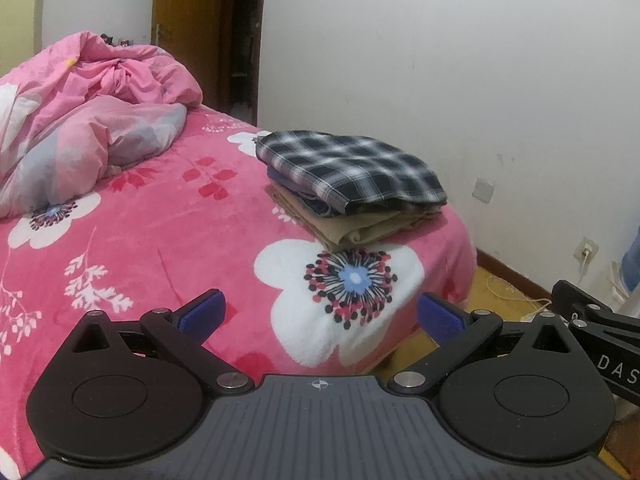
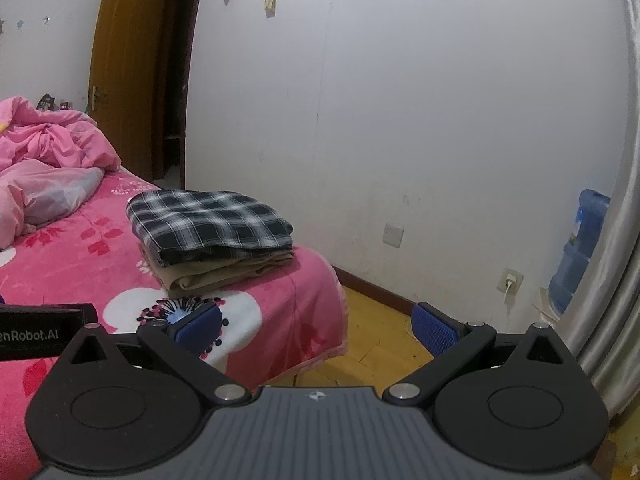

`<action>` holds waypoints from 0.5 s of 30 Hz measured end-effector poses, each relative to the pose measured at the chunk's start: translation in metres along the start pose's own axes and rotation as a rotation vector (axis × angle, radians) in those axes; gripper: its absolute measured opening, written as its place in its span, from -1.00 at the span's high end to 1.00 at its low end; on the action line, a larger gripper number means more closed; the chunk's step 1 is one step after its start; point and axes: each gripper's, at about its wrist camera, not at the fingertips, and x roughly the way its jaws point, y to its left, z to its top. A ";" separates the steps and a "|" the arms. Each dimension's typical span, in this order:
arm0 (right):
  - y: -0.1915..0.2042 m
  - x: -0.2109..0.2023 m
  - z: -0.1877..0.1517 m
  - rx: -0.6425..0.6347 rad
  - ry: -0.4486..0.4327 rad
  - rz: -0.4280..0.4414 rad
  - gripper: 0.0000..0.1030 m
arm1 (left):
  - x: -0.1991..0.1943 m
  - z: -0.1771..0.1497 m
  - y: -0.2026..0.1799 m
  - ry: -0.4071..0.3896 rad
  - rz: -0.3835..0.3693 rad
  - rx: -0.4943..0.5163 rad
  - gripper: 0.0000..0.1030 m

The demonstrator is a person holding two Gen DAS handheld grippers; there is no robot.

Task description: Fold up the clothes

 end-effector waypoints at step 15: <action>-0.002 0.003 -0.006 0.014 0.018 0.002 -1.00 | 0.001 -0.001 0.000 0.007 0.002 -0.007 -1.00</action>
